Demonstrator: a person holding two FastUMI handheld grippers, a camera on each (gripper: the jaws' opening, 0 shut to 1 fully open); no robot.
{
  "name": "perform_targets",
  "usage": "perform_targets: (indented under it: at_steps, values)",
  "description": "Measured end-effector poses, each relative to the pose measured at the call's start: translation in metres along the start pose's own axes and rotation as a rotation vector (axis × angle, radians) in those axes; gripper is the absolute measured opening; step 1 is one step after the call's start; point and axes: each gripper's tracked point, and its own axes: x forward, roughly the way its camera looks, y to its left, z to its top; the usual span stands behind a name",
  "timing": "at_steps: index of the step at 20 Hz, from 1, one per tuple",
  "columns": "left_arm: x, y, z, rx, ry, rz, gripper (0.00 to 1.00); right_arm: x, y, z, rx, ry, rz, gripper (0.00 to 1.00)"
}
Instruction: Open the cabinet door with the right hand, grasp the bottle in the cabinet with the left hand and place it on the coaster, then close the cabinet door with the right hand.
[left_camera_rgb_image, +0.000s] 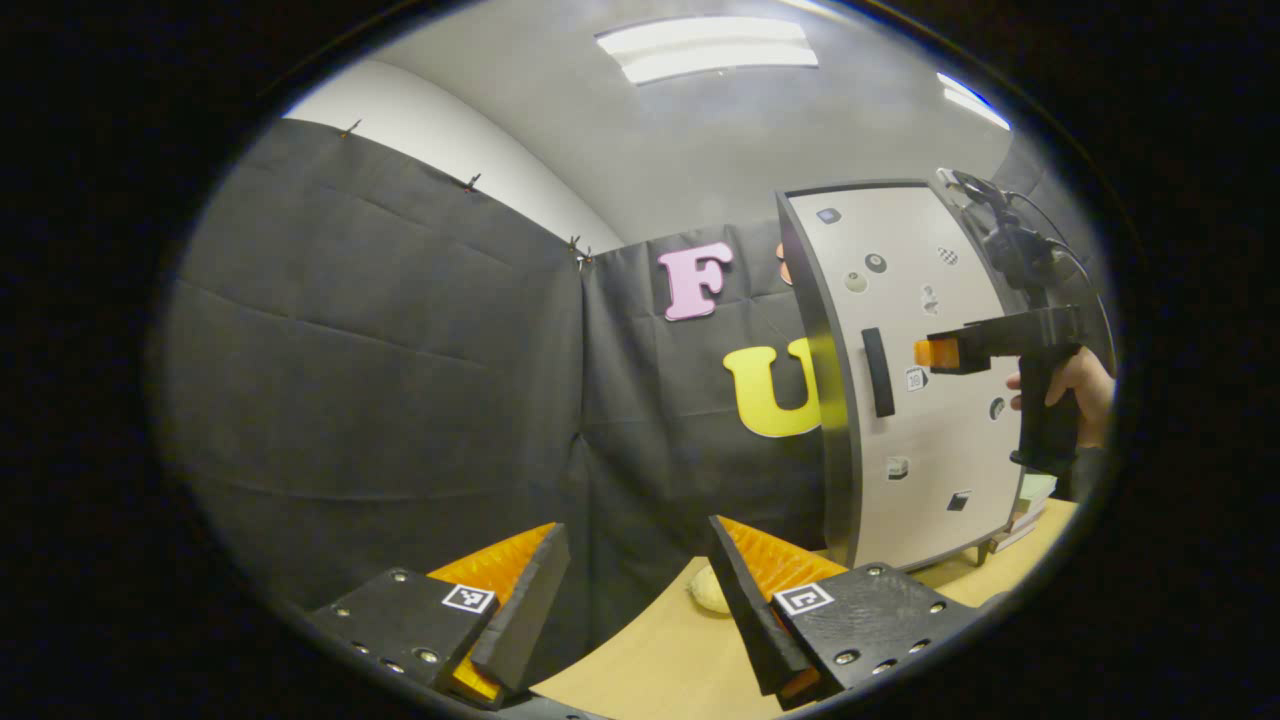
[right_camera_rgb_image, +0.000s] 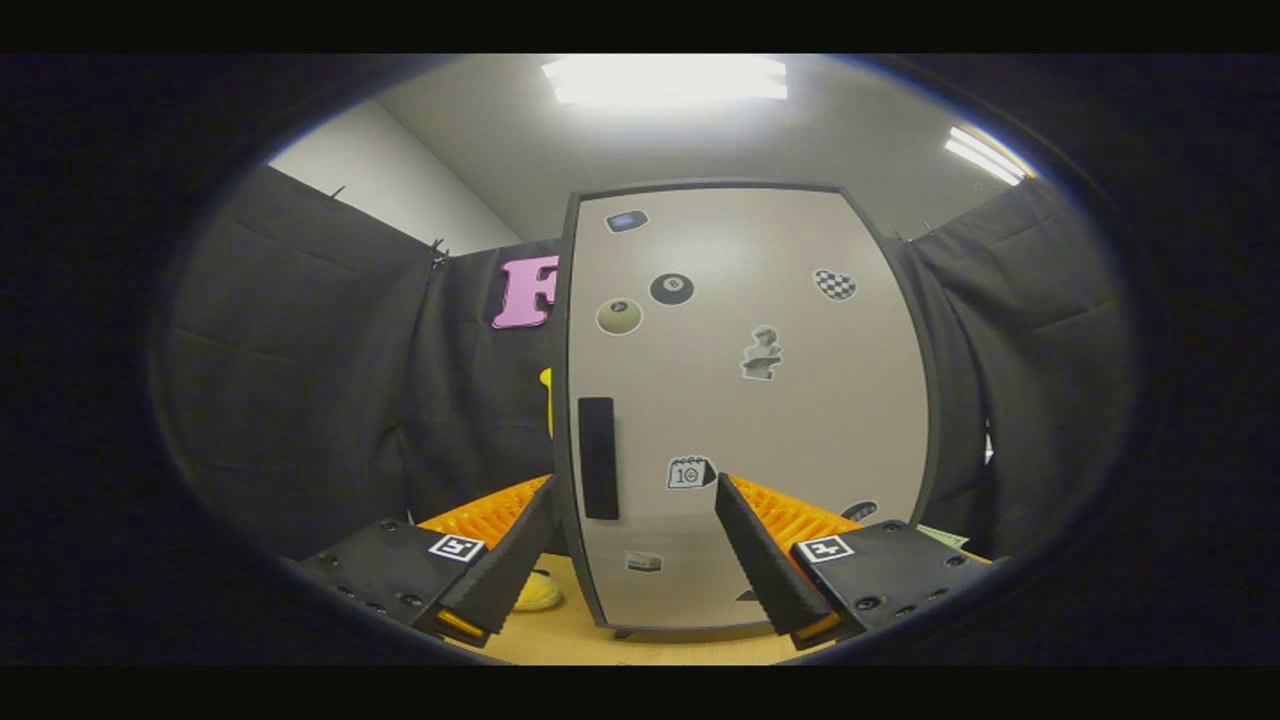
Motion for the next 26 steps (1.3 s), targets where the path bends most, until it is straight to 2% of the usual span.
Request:
perform_targets:
  at_steps: [8,10,14,15,17,19,20,21,22,23,26]
  values:
    - [-0.014,0.038,-0.018,0.003,0.042,0.1,0.82,0.065,0.03,-0.013,-0.044,0.058,0.018,0.97]
    - [-0.016,0.044,-0.02,0.005,0.047,0.116,0.82,0.077,0.032,-0.015,-0.057,0.068,0.002,0.94]
    - [-0.025,0.058,-0.021,-0.002,0.049,0.146,0.82,0.095,0.035,-0.028,-0.056,0.117,-0.009,0.82]
    - [-0.027,0.061,-0.019,-0.003,0.046,0.151,0.82,0.097,0.034,-0.029,-0.054,0.118,-0.023,0.83]
    - [-0.031,0.067,-0.019,0.005,0.039,0.163,0.82,0.101,0.033,-0.031,-0.053,0.126,-0.035,0.6]
    - [-0.035,0.073,-0.017,0.009,0.033,0.174,0.86,0.103,0.034,-0.034,-0.04,0.149,-0.035,0.63]
    - [-0.037,0.075,-0.017,0.008,0.027,0.178,0.84,0.106,0.026,-0.036,-0.047,0.145,-0.066,0.64]
    - [-0.04,0.076,-0.015,0.007,0.022,0.18,0.82,0.106,0.025,-0.035,-0.033,0.15,-0.068,0.48]
    - [-0.041,0.077,-0.014,0.007,0.021,0.18,0.86,0.108,0.025,-0.037,-0.017,0.164,-0.067,0.36]
    - [-0.04,0.077,-0.015,0.008,0.022,0.176,0.82,0.107,0.024,-0.042,-0.003,0.189,-0.069,0.39]
    - [-0.039,0.075,-0.017,0.005,0.02,0.166,0.82,0.109,0.026,-0.056,0.033,0.249,-0.069,0.39]
